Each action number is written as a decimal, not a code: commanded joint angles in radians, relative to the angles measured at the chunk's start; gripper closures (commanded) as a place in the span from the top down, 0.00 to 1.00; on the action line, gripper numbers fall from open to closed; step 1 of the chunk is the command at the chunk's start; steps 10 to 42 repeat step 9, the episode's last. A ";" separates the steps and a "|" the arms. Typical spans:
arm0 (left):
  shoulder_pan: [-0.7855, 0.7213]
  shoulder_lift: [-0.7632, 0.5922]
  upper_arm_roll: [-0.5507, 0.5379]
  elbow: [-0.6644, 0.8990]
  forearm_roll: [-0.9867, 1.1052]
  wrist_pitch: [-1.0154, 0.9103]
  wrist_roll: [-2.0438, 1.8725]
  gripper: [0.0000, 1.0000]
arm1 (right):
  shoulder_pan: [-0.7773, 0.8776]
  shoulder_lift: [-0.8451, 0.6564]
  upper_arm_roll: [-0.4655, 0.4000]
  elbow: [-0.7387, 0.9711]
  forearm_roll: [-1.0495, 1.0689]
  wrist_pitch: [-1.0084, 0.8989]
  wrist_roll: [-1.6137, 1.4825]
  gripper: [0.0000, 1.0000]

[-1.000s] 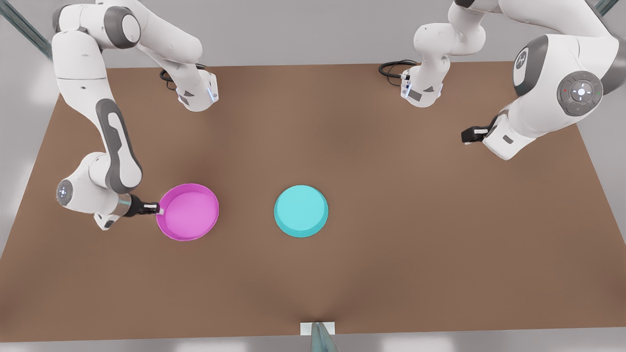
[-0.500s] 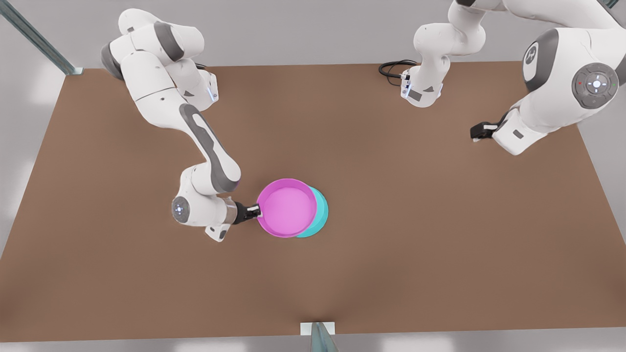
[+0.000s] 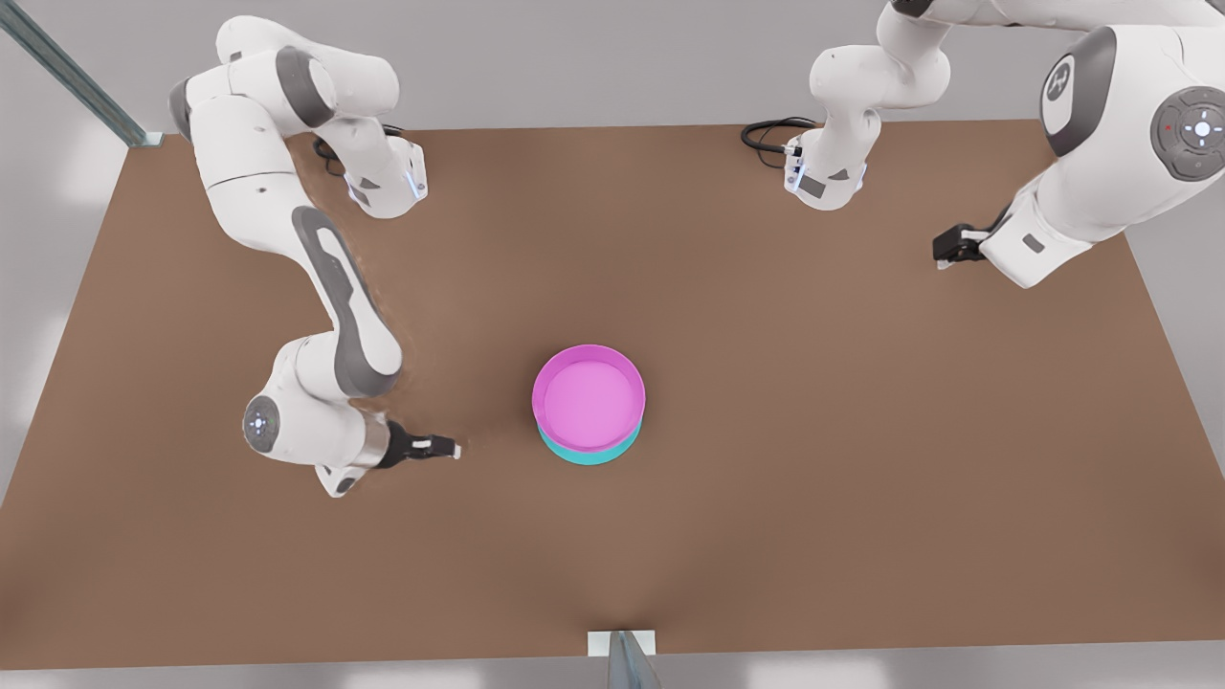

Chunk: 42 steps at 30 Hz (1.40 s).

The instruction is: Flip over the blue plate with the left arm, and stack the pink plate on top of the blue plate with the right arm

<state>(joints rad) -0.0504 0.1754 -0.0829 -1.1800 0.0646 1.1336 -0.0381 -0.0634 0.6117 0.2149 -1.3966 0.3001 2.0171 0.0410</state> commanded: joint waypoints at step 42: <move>0.001 0.027 0.006 0.013 0.003 -0.020 0.034 1.00 | -0.081 -0.438 -0.002 0.157 -0.544 -0.788 -0.202 1.00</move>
